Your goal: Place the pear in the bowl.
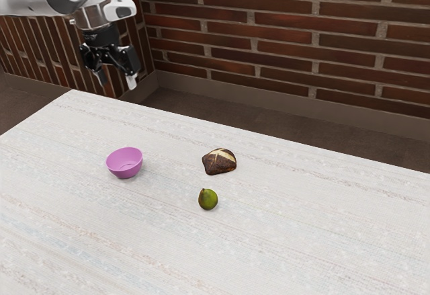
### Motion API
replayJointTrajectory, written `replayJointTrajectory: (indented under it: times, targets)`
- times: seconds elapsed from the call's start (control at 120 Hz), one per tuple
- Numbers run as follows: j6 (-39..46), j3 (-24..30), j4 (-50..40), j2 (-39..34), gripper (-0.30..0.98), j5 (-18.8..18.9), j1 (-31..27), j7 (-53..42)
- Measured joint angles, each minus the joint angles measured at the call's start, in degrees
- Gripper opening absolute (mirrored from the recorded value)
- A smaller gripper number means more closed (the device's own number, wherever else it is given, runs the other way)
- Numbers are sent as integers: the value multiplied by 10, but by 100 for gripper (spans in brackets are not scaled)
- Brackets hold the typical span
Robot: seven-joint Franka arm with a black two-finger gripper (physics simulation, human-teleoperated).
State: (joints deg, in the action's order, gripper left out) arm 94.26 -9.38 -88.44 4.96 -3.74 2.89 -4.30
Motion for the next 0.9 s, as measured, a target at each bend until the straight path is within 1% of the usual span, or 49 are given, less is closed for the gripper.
replayJointTrajectory:
  times: [0.125, 0.317, 0.442, 0.542, 0.7, 0.8, 0.9]
  targets:
    - [0, -1, 4, 14, 67, 1, 2, -5]
    - [2, 1, 30, 131, 67, 2, 38, 0]
    - [5, 5, 29, 165, 67, 0, 69, 29]
    - [12, 6, 28, 190, 67, -18, 85, 59]
    - [46, 6, 29, 215, 67, -47, 115, 104]
    - [68, 6, 28, 232, 67, -56, 133, 138]
    - [89, 6, 22, 252, 66, -59, 138, 167]
